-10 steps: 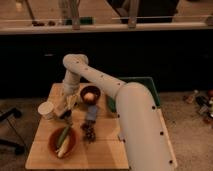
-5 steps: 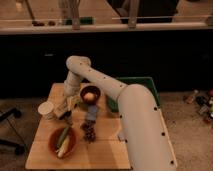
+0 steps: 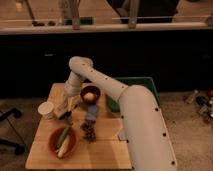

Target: Place eraser in metal cup

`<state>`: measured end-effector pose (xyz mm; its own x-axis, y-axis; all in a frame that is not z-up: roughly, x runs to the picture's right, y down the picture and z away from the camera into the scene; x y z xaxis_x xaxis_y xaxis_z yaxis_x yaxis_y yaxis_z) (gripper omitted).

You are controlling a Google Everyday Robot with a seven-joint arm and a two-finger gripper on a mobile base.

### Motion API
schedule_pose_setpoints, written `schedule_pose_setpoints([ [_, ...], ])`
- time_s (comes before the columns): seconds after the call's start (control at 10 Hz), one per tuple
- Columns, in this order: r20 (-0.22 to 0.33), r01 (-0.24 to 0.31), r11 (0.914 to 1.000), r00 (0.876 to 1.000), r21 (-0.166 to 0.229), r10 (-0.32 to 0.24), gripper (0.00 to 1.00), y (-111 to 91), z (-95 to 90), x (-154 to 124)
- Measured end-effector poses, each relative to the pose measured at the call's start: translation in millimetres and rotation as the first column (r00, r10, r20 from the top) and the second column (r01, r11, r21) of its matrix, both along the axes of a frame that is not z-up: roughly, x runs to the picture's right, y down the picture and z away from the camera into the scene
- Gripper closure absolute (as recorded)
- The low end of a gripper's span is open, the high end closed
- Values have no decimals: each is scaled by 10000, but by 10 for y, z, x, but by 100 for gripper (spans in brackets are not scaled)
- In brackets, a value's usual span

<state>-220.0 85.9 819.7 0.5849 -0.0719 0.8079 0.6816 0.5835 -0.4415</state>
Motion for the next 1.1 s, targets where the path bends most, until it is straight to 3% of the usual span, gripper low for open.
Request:
schedule_pose_setpoints([
  [0.2,-11,-53,10000,10000,-10,53,21,8,-12,-5],
  [1.1,-57,-48,9999,10000,104,48,20,7,-63,-28],
])
